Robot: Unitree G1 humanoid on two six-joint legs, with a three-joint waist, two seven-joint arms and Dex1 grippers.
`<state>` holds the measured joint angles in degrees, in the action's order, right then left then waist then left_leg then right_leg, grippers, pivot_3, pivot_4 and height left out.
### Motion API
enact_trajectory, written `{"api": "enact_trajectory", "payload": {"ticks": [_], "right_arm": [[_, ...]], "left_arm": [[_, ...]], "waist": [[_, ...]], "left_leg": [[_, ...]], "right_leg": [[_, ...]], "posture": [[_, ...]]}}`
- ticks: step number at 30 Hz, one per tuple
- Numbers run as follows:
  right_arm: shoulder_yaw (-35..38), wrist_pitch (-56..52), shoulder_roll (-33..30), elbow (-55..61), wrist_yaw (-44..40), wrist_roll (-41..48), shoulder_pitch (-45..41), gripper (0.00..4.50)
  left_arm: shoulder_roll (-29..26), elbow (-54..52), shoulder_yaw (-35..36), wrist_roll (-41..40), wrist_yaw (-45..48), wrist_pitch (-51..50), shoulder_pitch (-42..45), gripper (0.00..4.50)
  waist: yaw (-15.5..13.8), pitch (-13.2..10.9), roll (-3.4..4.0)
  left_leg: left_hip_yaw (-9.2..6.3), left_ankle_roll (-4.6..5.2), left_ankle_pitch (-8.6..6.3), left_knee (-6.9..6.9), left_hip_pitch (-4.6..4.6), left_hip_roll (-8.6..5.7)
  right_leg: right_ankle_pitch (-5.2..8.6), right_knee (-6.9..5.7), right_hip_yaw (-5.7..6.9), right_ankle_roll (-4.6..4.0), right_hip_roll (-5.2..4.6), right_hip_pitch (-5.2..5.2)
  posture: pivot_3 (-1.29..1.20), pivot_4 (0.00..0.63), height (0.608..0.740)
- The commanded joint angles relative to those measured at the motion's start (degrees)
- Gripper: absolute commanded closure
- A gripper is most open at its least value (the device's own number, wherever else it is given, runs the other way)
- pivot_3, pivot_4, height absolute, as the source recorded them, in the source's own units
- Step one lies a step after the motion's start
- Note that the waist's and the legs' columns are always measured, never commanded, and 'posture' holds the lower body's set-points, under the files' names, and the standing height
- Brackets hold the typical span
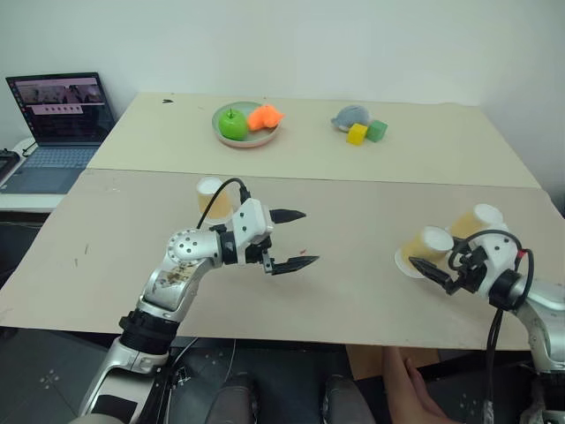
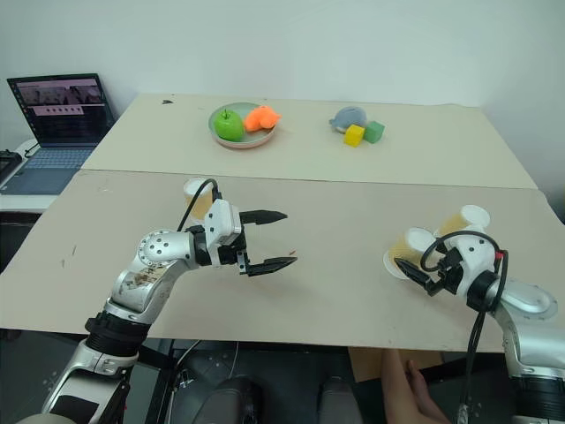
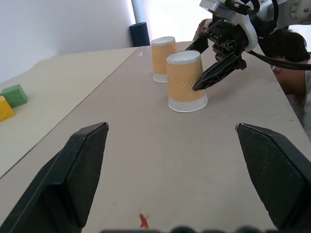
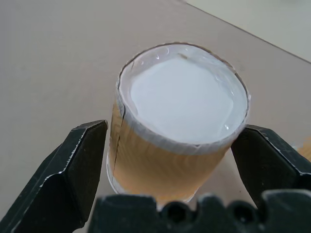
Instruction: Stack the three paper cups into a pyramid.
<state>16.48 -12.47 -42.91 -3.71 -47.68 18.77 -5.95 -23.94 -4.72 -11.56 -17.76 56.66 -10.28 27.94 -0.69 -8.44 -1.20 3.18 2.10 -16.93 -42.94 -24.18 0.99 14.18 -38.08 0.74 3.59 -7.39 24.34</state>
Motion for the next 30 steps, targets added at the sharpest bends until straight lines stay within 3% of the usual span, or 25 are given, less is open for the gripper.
{"api": "enact_trajectory", "payload": {"ticks": [1, 25, 28, 30], "right_arm": [[0.6, 2.5, 0.3, -1.2, -0.3, 0.1, -1.7, 0.03], [4.0, -2.5, -1.4, 3.5, 0.1, 4.3, -3.4, 0.03], [4.1, -3.1, -1.3, 3.5, 0.1, 4.5, -3.4, 0.78], [4.2, -3.4, -1.1, 3.5, 0.2, 4.6, -3.5, 1.51]], "left_arm": [[-0.5, -1.5, 1.2, 0.7, -0.8, 1.4, -0.2, 0.02], [0.6, 2.4, 0.6, 2.3, -1.5, 3.3, -1.1, 0.02], [0.4, 2.7, 1.1, 2.2, -1.5, 3.2, -0.9, 0.02], [0.2, 3.0, 1.4, 2.2, -1.6, 3.3, -0.8, 0.02]], "waist": [[0.0, 0.0, 0.00], [0.0, 0.0, 0.01], [0.0, 0.0, 0.01], [0.0, 0.0, 0.01]], "left_leg": [[-0.01, 0.00, 0.00, 0.00, 0.00, 0.01], [0.00, 0.00, 0.00, 0.00, 0.01, 0.01], [0.00, 0.00, 0.00, 0.00, 0.00, 0.01], [0.00, 0.00, 0.00, 0.00, 0.01, 0.01]], "right_leg": [[0.00, 0.00, 0.02, 0.00, 0.00, 0.00], [-0.01, -0.02, 0.01, 0.01, 0.00, 0.00], [-0.01, -0.02, 0.01, 0.01, -0.01, 0.00], [-0.01, -0.02, 0.00, 0.01, -0.01, 0.00]], "posture": [[0.00, 0.150, 0.678], [0.00, 0.150, 0.678], [0.00, 0.150, 0.678], [0.00, 0.150, 0.678]]}}
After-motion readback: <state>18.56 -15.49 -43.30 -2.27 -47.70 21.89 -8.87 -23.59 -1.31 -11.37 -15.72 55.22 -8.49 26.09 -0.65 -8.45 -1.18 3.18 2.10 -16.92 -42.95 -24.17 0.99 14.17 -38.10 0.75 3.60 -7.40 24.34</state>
